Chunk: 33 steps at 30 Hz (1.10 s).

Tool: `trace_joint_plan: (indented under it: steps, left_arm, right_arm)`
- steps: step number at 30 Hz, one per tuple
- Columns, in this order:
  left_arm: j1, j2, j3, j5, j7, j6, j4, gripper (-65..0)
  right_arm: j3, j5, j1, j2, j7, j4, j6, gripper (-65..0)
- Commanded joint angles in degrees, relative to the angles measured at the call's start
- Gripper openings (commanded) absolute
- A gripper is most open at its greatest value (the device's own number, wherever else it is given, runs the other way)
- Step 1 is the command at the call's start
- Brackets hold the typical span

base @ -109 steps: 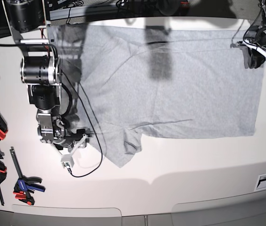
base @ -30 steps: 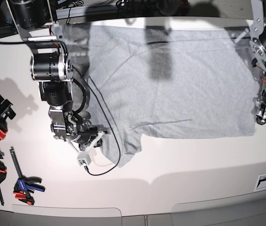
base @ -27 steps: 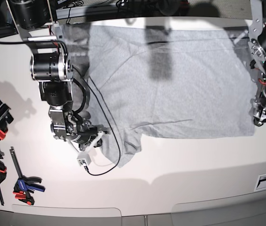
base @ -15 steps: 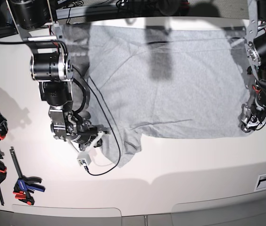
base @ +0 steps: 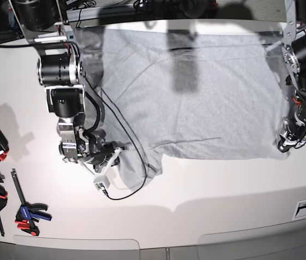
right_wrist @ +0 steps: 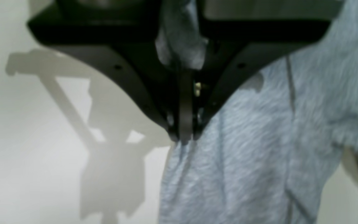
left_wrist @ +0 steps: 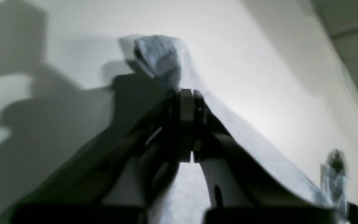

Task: Fold the T-shirt properly
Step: 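Lift both grippers and fold the grasped edge over the shirt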

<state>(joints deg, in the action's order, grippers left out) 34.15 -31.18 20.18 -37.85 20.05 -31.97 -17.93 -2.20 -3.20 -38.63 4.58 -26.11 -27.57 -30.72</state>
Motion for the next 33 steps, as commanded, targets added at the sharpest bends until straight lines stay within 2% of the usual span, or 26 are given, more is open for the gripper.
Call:
trace_joint_plan:
  steps: [1,4,8,12,17,22,26,33]
  left_arm:
    - [1.14,-1.62,0.02,-1.44,-0.35,-1.36,-1.64,-65.0]
    - [-0.57,-2.32,0.02,-2.32,1.36,-3.89,-4.02,-65.0]
    - [-4.26,-3.23,0.02,-2.78,2.45,-4.98,-8.85,-65.0]
    - [-8.02,-3.82,0.02,-2.8,2.51,-4.96,-13.42,-65.0]
    - [-12.81,-4.26,0.02,-2.82,3.13,-4.96,-19.21,-65.0]
    - [-18.51,-4.44,0.02,-3.5,6.08,-4.96,-26.97,-65.0]
    - [-23.61,-4.37,1.42,-5.84,6.08,-4.96,-33.14,-65.0]
    - [-29.51,-4.39,10.38,-5.79,6.12,-4.94,-39.56,-65.0]
  right_arm:
    - [-0.13,-0.5,-0.94,0.02,-1.33,-2.32,-1.03,-65.0]
    - [-0.11,-0.66,1.22,0.04,-4.87,-8.92,-1.81,-65.0]
    - [0.04,-1.01,5.92,0.04,-10.73,-20.68,-1.86,-65.0]
    - [2.51,-5.57,12.2,-0.07,-15.82,-35.23,-1.88,-65.0]
    - [6.88,-12.7,18.18,0.02,-26.71,-50.27,-1.99,-65.0]
    - [12.04,-18.32,24.79,0.02,-28.04,-55.69,-2.45,-65.0]
    - [14.84,-24.3,30.4,0.02,-30.56,-61.26,-5.38,-65.0]
    - [15.69,-25.55,40.7,0.02,-30.69,-71.41,-5.35,-65.0]
